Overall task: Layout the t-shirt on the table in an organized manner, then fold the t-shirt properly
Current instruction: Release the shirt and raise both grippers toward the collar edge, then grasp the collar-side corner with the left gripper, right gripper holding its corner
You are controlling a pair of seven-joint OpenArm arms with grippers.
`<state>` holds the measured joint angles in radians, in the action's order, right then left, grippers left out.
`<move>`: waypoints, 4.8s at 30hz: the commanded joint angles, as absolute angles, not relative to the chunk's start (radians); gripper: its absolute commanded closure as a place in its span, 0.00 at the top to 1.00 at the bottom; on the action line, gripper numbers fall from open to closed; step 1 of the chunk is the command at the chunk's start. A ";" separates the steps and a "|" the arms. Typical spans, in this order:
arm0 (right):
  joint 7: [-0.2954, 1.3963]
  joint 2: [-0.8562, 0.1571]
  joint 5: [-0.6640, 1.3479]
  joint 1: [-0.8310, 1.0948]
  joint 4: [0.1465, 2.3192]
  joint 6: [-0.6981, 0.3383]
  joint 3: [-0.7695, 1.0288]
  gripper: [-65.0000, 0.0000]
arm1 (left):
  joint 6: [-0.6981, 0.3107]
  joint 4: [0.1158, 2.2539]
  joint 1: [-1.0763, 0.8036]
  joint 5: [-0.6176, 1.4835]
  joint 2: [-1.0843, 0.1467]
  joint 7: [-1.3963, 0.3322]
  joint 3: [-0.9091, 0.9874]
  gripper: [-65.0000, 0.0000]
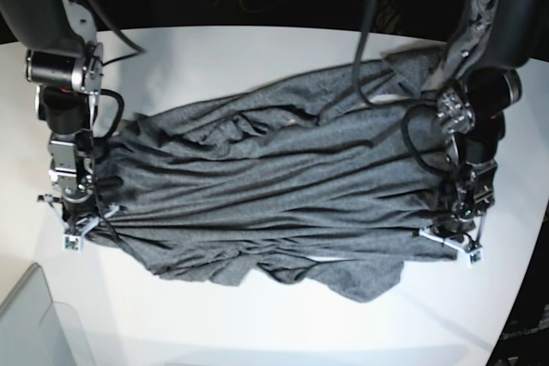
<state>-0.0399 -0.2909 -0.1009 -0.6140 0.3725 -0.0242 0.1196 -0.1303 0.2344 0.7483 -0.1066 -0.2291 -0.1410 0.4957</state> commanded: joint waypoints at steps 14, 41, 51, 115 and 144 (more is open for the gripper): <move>-0.091 -0.254 -0.097 -0.409 0.835 -0.010 0.174 0.00 | -0.130 0.369 0.794 -0.101 -0.122 -0.110 0.489 0.04; 0.160 0.022 -0.097 0.088 1.488 -0.154 0.151 0.00 | -0.252 1.801 -0.028 0.285 -0.028 -0.921 0.487 0.03; 0.162 0.005 -0.101 0.170 1.486 -0.154 0.170 0.00 | -0.259 1.546 -0.174 0.285 -0.061 -0.707 0.487 0.03; 0.157 0.013 -0.097 0.335 1.607 -0.156 0.282 0.00 | -0.252 2.000 -0.561 0.107 0.157 -0.728 0.325 0.67; 0.160 0.013 -0.097 0.314 1.606 -0.156 0.280 0.00 | -0.251 1.922 -0.509 0.096 0.157 -0.727 0.383 0.64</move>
